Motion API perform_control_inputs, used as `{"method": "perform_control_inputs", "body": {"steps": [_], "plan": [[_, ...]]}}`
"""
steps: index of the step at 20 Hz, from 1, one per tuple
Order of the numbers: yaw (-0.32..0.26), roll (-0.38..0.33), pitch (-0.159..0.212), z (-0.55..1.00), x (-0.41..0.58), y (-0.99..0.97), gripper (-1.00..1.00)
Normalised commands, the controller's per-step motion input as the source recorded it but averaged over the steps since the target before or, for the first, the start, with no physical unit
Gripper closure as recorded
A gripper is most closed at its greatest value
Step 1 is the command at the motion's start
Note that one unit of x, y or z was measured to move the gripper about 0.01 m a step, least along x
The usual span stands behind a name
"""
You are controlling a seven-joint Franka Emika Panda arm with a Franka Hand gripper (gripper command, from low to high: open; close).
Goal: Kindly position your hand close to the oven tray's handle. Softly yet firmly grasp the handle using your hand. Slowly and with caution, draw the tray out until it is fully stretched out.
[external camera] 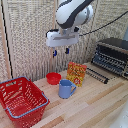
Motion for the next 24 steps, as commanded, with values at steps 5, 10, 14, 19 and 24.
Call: {"method": "perform_control_inputs", "body": {"steps": [5,10,14,19,24], "plan": [[0.151,-0.218,-0.036,0.0,-0.027,-0.17,-1.0],[0.181,-0.267,-0.058,0.0,-0.074,-0.25,-1.0],[0.172,-0.274,-0.047,0.0,-0.069,-0.27,-1.0],[0.152,-0.288,-0.053,0.0,-0.098,-0.31,-1.0],[0.114,-0.318,-0.04,0.0,-0.124,-0.39,-1.0]]}}
